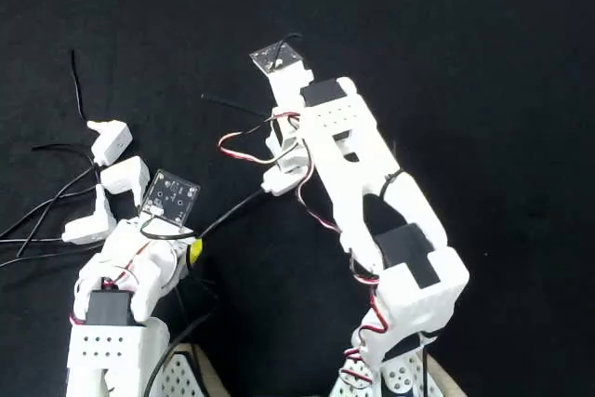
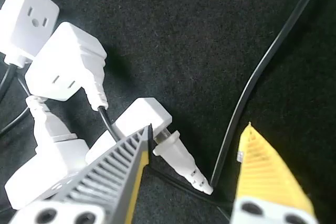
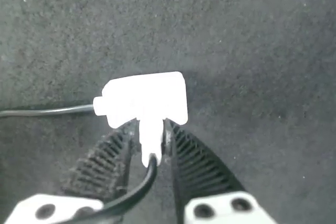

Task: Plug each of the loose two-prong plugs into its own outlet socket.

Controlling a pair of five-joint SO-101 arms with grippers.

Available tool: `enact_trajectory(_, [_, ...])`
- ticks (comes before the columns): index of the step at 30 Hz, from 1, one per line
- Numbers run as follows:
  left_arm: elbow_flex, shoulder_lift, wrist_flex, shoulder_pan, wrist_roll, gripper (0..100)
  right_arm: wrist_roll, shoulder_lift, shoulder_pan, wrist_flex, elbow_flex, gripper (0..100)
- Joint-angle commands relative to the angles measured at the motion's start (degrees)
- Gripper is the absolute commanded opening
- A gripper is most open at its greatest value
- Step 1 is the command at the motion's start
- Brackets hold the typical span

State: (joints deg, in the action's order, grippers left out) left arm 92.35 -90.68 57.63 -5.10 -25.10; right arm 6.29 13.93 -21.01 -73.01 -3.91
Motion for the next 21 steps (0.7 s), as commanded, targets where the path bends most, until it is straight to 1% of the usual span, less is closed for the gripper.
enact_trajectory(1, [-0.3,-0.1,-0.9,0.0,0.0,27,-0.4,-2.9,-0.4,-0.1,-0.3,1.2])
enact_trajectory(7, [-0.3,-0.1,-0.9,0.0,0.0,27,-0.4,-2.8,-0.6,1.8,-3.1,1.2])
enact_trajectory(14, [-0.3,-0.1,-0.9,0.0,0.0,27,-0.5,-2.8,-1.4,8.9,-11.1,1.2])
enact_trajectory(21, [-0.3,-0.1,-0.9,0.0,0.0,27,-0.6,-2.8,-2.7,9.2,-13.9,1.2])
